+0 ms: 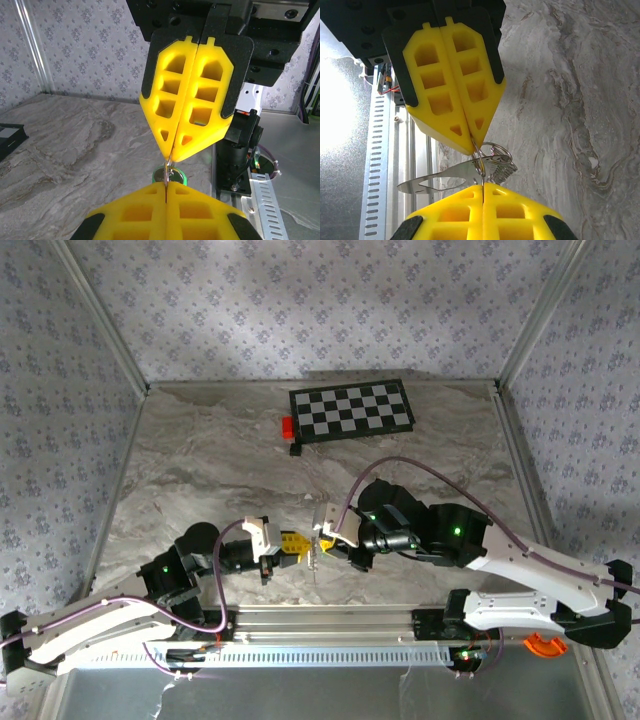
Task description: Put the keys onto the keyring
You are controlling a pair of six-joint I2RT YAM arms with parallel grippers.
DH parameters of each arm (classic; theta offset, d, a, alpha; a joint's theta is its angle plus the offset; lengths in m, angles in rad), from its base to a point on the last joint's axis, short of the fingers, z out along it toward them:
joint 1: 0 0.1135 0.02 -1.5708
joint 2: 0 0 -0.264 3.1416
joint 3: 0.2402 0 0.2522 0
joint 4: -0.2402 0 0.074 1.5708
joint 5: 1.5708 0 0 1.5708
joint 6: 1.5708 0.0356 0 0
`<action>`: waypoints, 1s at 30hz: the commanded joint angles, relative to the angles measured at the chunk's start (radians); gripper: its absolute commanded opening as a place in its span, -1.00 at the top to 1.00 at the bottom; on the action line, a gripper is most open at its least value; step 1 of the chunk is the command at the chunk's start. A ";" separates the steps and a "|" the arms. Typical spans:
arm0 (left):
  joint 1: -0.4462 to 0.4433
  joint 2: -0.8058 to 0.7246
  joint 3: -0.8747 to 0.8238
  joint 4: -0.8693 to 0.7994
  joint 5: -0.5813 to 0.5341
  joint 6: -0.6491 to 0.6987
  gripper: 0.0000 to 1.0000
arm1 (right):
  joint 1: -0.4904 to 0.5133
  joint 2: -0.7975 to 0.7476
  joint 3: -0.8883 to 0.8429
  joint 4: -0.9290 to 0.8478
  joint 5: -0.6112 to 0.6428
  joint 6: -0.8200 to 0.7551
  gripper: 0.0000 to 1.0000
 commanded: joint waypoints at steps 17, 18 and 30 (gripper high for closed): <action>-0.006 -0.009 0.008 0.045 0.010 -0.007 1.00 | 0.002 0.012 0.001 0.047 -0.019 0.010 1.00; -0.006 -0.009 0.008 0.045 0.010 -0.007 1.00 | 0.002 0.013 -0.001 0.049 -0.020 0.010 1.00; -0.006 -0.011 0.009 0.043 0.006 -0.006 1.00 | 0.007 0.015 -0.001 0.065 -0.037 0.015 1.00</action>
